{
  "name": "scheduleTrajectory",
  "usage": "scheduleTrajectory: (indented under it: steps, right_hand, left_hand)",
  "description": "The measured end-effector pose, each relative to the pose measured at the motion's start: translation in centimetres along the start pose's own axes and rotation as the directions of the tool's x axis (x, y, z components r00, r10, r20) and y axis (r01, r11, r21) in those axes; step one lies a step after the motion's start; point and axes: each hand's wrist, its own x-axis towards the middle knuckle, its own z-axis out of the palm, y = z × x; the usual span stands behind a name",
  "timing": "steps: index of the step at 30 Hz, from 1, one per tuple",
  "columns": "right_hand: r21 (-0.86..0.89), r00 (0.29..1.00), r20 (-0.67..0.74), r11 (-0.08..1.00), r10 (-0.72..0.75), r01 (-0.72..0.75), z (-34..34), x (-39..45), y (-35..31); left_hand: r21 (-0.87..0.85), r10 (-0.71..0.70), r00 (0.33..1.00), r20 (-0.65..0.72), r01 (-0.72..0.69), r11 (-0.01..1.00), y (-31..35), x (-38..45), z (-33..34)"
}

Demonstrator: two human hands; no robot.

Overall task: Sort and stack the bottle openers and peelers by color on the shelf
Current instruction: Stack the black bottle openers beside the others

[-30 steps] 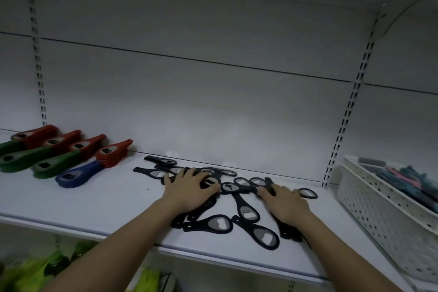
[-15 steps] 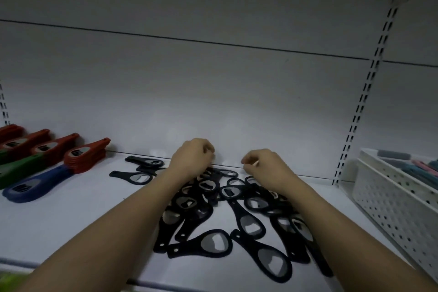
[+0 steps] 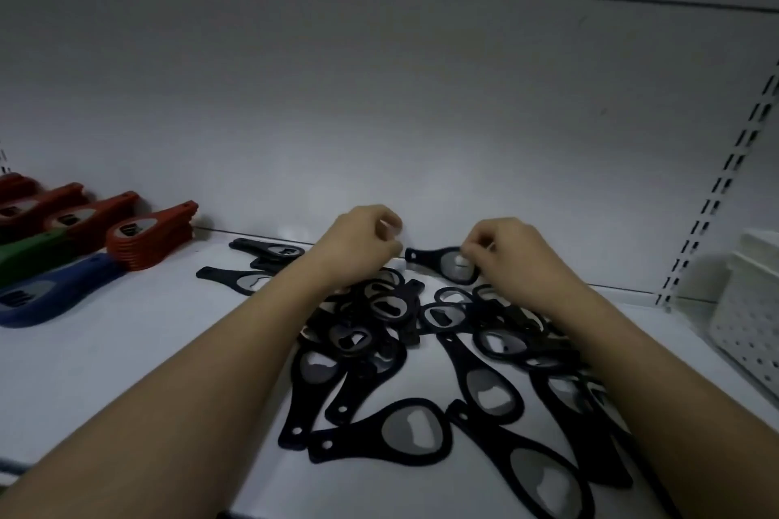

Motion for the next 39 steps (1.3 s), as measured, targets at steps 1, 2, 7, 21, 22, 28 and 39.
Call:
scheduleTrajectory:
  steps: [1, 2, 7, 21, 22, 28, 39]
  right_hand:
    - [0.106, 0.998, -0.047, 0.994, 0.047, -0.041, -0.7, -0.1, 0.0]
    - [0.263, 0.993, -0.057, 0.961, 0.105, -0.087, -1.4, -0.3, 0.0]
    - [0.762, 0.958, 0.183, 0.585, 0.219, -0.279, -2.6, -1.1, -1.4]
    - [-0.022, 0.87, 0.494, 1.0, 0.017, -0.007, -4.1, -1.7, 1.3]
    - [-0.013, 0.868, 0.496, 1.0, 0.019, -0.014, -3.9, -1.7, 1.3]
    - [0.398, 0.927, 0.374, 0.905, -0.009, -0.151, -4.7, -1.8, 1.4]
    - [0.846, 0.989, 0.123, 0.512, 0.08, -0.147, -3.4, -1.8, -1.4]
  left_hand:
    - [-0.051, -0.001, 0.997, -0.078, -0.003, 0.999, 0.2, -0.2, -0.1]
    - [-0.096, -0.004, 0.989, -0.145, -0.01, 0.995, 0.4, -0.4, -0.2]
    - [-0.481, -0.054, 0.998, -0.027, 0.034, 0.876, 1.9, -1.8, -0.2]
    - [-0.702, -0.134, 0.989, 0.061, 0.138, 0.699, 3.3, -2.8, -0.6]
    - [-0.696, -0.136, 0.989, 0.064, 0.142, 0.704, 3.2, -2.7, -0.6]
    - [-0.69, -0.104, 0.988, 0.112, 0.152, 0.708, 3.5, -3.0, -0.6]
    - [-0.629, 0.11, 0.917, 0.382, 0.171, 0.759, 3.8, -3.7, -0.1]
